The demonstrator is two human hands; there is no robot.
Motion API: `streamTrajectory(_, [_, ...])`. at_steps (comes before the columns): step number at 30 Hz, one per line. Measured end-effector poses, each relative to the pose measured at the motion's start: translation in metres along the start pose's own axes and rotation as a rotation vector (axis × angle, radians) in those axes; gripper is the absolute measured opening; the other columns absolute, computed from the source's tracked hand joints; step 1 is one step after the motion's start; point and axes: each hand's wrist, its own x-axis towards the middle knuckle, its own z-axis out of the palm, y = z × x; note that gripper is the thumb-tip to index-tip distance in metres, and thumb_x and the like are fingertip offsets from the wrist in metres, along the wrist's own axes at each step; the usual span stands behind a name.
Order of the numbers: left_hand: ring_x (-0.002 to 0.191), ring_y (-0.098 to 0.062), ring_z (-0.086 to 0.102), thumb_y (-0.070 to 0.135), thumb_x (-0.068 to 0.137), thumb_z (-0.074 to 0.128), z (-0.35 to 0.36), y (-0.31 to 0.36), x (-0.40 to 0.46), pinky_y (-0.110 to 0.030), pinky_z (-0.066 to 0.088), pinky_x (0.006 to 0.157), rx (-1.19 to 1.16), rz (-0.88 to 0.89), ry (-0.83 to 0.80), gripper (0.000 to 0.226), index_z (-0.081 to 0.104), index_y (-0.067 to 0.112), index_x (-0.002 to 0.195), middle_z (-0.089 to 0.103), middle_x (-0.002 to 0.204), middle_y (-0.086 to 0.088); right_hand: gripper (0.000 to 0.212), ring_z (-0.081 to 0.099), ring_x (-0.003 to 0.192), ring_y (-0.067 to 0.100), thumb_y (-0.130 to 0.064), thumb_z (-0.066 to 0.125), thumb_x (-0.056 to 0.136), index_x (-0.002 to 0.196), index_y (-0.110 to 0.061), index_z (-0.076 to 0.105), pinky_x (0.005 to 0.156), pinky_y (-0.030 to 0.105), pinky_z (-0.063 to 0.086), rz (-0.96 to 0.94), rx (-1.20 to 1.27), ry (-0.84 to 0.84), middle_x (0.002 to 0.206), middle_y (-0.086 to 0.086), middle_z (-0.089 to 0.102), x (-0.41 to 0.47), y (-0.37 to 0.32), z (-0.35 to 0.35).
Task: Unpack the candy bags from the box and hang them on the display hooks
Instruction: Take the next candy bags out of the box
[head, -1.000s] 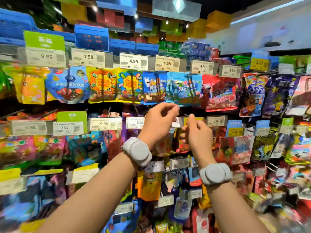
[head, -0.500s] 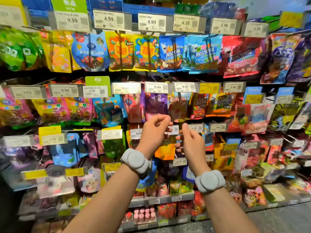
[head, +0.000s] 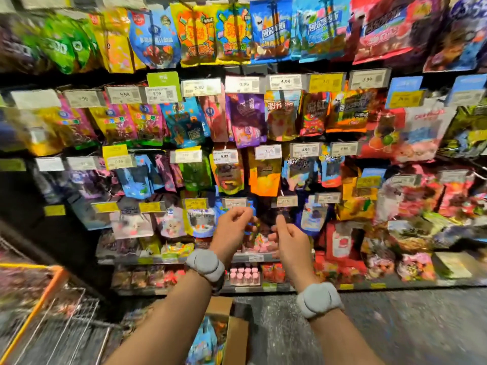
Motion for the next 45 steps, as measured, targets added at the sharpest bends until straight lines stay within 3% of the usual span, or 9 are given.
streamTrajectory(5, [0.072, -0.019, 0.062, 0.028, 0.095, 0.061, -0.016, -0.039, -0.037, -0.034, 0.049, 0.066, 0.050, -0.102, 0.105, 0.025, 0.068, 0.007, 0.084, 0.069, 0.081, -0.009, 0.047, 0.065, 0.059, 0.021, -0.051, 0.045, 0.100, 0.080, -0.013, 0.064, 0.052, 0.032, 0.048, 0.087, -0.005, -0.100, 0.073, 0.004, 0.069, -0.025, 0.031, 0.010])
streamTrajectory(10, [0.060, -0.021, 0.059, 0.027, 0.097, 0.058, -0.039, -0.064, -0.059, -0.025, 0.047, 0.047, -0.046, -0.243, 0.143, 0.022, 0.063, 0.008, 0.089, 0.064, 0.083, -0.012, 0.050, 0.061, 0.057, 0.022, -0.054, 0.045, 0.099, 0.083, -0.010, 0.063, 0.054, 0.034, 0.045, 0.185, 0.016, -0.163, 0.073, 0.007, 0.068, -0.043, 0.057, 0.017])
streamTrajectory(14, [0.062, -0.020, 0.058, 0.027, 0.099, 0.056, -0.064, -0.080, -0.071, -0.027, 0.047, 0.051, -0.077, -0.337, 0.193, 0.021, 0.060, 0.007, 0.097, 0.062, 0.085, -0.011, 0.051, 0.059, 0.058, 0.019, -0.051, 0.044, 0.101, 0.092, -0.006, 0.065, 0.048, 0.029, 0.045, 0.287, 0.024, -0.217, 0.076, 0.009, 0.067, -0.055, 0.074, 0.017])
streamTrajectory(20, [0.057, -0.021, 0.057, 0.027, 0.098, 0.056, -0.099, -0.119, -0.090, -0.026, 0.042, 0.048, -0.068, -0.427, 0.256, 0.020, 0.056, 0.008, 0.092, 0.060, 0.075, -0.007, 0.047, 0.046, 0.045, 0.015, -0.051, 0.044, 0.101, 0.081, -0.011, 0.059, 0.042, 0.023, 0.034, 0.469, 0.085, -0.297, 0.063, 0.003, 0.055, -0.067, 0.117, 0.032])
streamTrajectory(22, [0.055, -0.020, 0.059, 0.027, 0.097, 0.058, -0.111, -0.133, -0.097, -0.026, 0.042, 0.047, -0.049, -0.458, 0.295, 0.019, 0.057, 0.009, 0.091, 0.062, 0.074, -0.006, 0.049, 0.049, 0.047, 0.017, -0.052, 0.044, 0.101, 0.084, -0.010, 0.060, 0.043, 0.025, 0.037, 0.503, 0.056, -0.303, 0.063, 0.004, 0.057, -0.073, 0.131, 0.038])
streamTrajectory(28, [0.052, -0.018, 0.057, 0.027, 0.098, 0.057, -0.140, -0.159, -0.110, -0.023, 0.042, 0.045, -0.046, -0.529, 0.314, 0.021, 0.058, 0.007, 0.095, 0.061, 0.071, -0.005, 0.049, 0.043, 0.041, 0.016, -0.052, 0.045, 0.100, 0.072, -0.012, 0.056, 0.041, 0.023, 0.032, 0.594, 0.019, -0.335, 0.051, -0.001, 0.053, -0.085, 0.170, 0.059])
streamTrajectory(35, [0.050, -0.018, 0.050, 0.027, 0.097, 0.059, -0.202, -0.193, -0.099, -0.022, 0.039, 0.045, -0.113, -0.623, 0.275, 0.022, 0.060, 0.009, 0.084, 0.057, 0.064, -0.004, 0.051, 0.040, 0.033, 0.012, -0.053, 0.043, 0.101, 0.067, -0.015, 0.049, 0.034, 0.016, 0.029, 0.770, -0.006, -0.343, 0.049, 0.000, 0.048, -0.091, 0.187, 0.103])
streamTrajectory(39, [0.040, -0.013, 0.042, 0.024, 0.099, 0.054, -0.223, -0.204, -0.091, -0.018, 0.033, 0.040, -0.163, -0.687, 0.278, 0.028, 0.049, 0.016, 0.073, 0.048, 0.055, 0.003, 0.049, 0.042, 0.035, 0.013, -0.047, 0.039, 0.103, 0.068, -0.015, 0.050, 0.037, 0.017, 0.032, 0.766, -0.043, -0.320, 0.050, 0.002, 0.051, -0.092, 0.184, 0.118])
streamTrajectory(45, [0.059, -0.018, 0.058, 0.024, 0.096, 0.056, -0.287, -0.236, -0.058, -0.024, 0.047, 0.050, -0.101, -0.846, 0.298, 0.021, 0.060, 0.013, 0.080, 0.060, 0.073, -0.005, 0.045, 0.046, 0.047, 0.018, -0.043, 0.039, 0.104, 0.085, -0.006, 0.055, 0.049, 0.021, 0.032, 0.873, -0.154, -0.273, 0.063, 0.007, 0.053, -0.089, 0.188, 0.189])
